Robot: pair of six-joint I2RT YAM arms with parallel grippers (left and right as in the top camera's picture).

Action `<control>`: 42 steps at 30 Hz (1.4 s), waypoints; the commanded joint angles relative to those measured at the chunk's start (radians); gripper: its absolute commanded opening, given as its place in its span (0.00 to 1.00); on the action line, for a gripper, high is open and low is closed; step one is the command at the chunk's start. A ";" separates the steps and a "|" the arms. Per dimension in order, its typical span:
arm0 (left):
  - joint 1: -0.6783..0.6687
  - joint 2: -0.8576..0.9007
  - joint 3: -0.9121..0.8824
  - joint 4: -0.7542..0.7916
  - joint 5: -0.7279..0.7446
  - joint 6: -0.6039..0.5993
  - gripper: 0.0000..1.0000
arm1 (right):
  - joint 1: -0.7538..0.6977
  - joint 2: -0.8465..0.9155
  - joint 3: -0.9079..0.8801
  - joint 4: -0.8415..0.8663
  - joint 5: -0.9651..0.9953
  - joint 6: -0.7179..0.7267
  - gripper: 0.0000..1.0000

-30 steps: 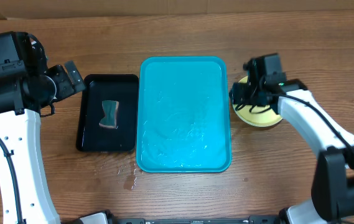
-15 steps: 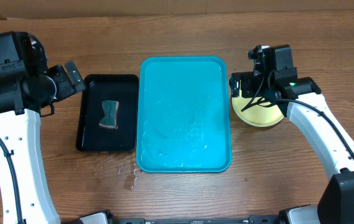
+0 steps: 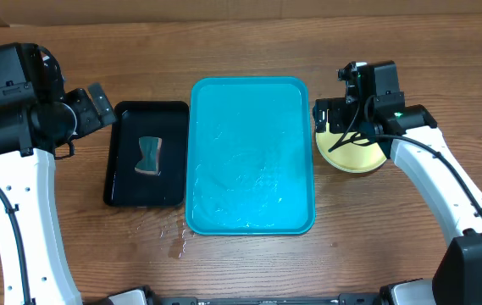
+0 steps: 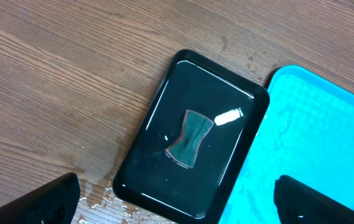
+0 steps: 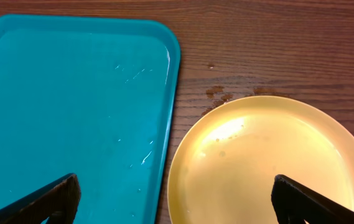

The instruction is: Clean dirty plates on tray and stack at the side

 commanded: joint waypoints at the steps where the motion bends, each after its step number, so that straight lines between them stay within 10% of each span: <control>1: 0.000 0.000 0.013 0.002 0.007 -0.013 1.00 | -0.001 -0.005 0.011 0.003 0.010 -0.004 1.00; 27: 0.000 0.000 0.013 0.002 0.007 -0.013 1.00 | 0.000 -0.018 0.011 0.003 0.010 -0.004 1.00; 42: 0.000 0.000 0.013 0.002 0.007 -0.013 1.00 | 0.000 -0.310 0.011 0.003 0.010 -0.004 1.00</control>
